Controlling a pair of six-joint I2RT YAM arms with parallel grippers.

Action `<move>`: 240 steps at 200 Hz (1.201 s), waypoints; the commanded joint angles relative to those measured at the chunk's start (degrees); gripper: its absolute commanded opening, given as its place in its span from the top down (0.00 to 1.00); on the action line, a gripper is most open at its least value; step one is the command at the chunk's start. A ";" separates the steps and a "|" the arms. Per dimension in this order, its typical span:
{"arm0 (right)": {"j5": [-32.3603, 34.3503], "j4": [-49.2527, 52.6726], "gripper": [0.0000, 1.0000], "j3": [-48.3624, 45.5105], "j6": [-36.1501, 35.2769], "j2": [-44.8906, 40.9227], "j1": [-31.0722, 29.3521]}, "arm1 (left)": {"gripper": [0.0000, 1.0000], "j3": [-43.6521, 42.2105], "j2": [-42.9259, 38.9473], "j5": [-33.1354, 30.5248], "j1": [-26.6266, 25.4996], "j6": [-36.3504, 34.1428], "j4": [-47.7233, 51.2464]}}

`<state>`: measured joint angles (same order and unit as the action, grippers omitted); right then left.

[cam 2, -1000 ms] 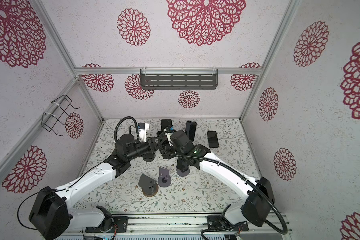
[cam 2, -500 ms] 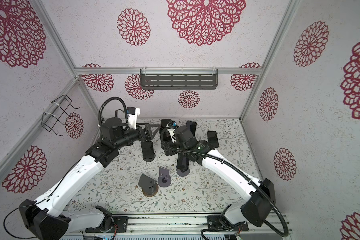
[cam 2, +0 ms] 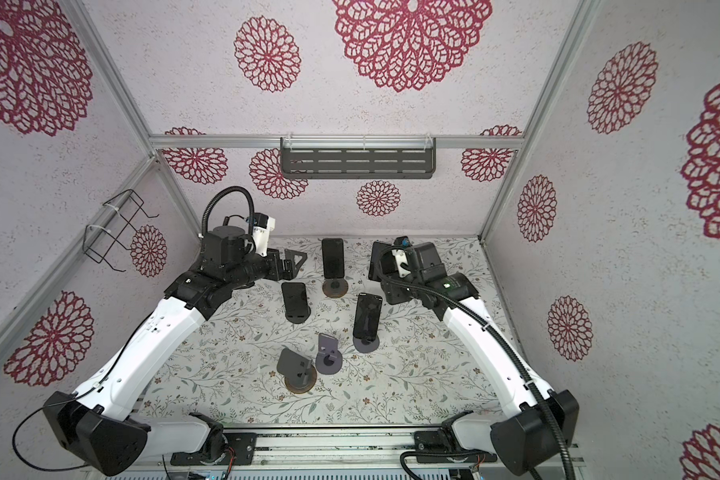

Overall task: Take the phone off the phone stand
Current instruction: 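Carry the phone toward the far corner with the right gripper while the left withdraws, then lower the phone flat beside the first phone and open the right gripper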

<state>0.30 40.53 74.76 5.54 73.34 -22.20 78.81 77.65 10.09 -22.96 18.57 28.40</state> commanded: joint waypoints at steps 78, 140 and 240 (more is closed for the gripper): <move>7.66 3.04 1.00 -7.73 -4.63 7.33 17.27 | 0.03 -0.78 1.25 -3.23 0.46 -9.26 3.62; 3.60 4.06 1.00 -7.50 -8.31 17.92 20.09 | 0.02 -4.26 0.14 -5.10 0.56 -10.87 4.15; -3.89 1.58 1.00 -1.88 -9.23 32.16 21.93 | 0.01 -5.33 -2.24 -5.08 0.62 -11.37 2.97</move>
<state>-1.23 42.61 70.54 -2.66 104.57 -0.40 74.06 76.36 5.41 -22.81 8.97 32.23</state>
